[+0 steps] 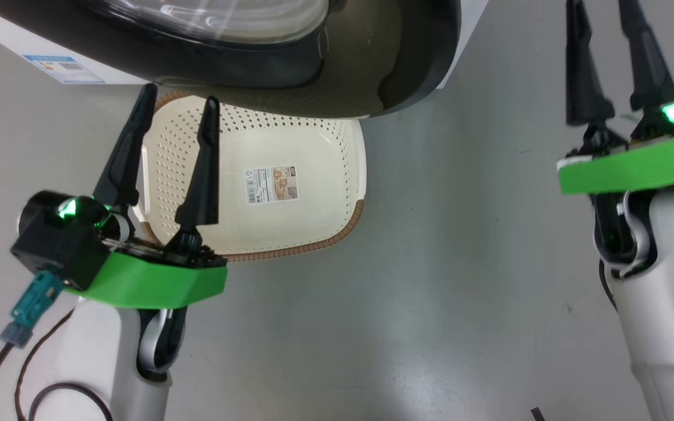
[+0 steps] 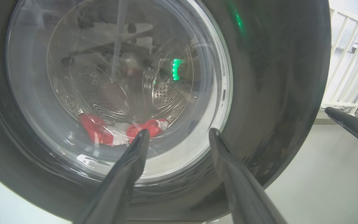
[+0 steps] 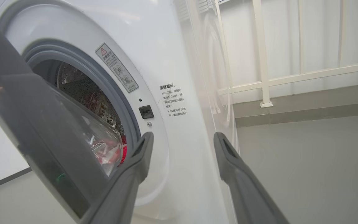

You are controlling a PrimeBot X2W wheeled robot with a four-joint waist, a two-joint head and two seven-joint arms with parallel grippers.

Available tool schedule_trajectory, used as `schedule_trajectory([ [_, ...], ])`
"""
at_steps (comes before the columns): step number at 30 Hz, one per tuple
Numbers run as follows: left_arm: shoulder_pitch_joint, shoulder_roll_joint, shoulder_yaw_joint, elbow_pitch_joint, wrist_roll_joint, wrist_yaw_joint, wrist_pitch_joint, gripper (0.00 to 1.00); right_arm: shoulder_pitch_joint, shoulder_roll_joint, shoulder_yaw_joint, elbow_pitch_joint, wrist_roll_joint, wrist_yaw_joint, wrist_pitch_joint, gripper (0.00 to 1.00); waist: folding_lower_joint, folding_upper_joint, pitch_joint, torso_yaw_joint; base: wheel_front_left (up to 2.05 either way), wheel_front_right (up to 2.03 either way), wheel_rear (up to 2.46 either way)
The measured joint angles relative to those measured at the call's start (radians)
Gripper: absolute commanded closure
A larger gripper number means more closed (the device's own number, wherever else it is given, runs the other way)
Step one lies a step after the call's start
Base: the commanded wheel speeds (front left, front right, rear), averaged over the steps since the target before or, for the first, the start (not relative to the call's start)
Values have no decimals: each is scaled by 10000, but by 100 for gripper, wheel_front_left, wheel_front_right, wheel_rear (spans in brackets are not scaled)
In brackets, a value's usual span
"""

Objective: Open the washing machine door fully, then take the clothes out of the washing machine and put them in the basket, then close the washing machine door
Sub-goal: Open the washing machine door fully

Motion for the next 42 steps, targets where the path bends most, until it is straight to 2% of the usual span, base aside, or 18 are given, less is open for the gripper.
schedule_trajectory([
  [9, 2, -86, 211, -134, 75, 0, 0, 0, 1170, 545, -1338, -1655, -1586, 2, -2, 0, 0, 0, -22, -11, 0, 0, 0],
  [17, 3, -132, 374, -244, 148, 0, 0, 0, 2127, 752, -1494, -2750, -2546, 2, -4, 0, -1, 0, 37, -28, 0, 0, 0],
  [38, 4, -169, 368, -242, 222, 0, 0, 0, 2626, 780, -1262, -2892, -2326, 2, -2, 0, -1, 0, 54, -59, 0, 0, 0],
  [39, 4, -171, 360, -238, 222, 0, 0, 0, 2626, 780, -1260, -2892, -2326, 2, -2, 25, 0, 0, 49, -55, 0, 0, 0],
  [41, 4, -171, 349, -232, 224, 0, 0, 0, 2626, 780, -1250, -2886, -2270, 2, -2, 96, -1, 0, 38, -44, 0, 0, 0],
  [42, 4, -171, 345, -230, 224, 0, 0, 0, 2626, 780, -1233, -2884, -2232, 2, -4, 100, -1, 0, 29, -39, 0, 0, 0],
])
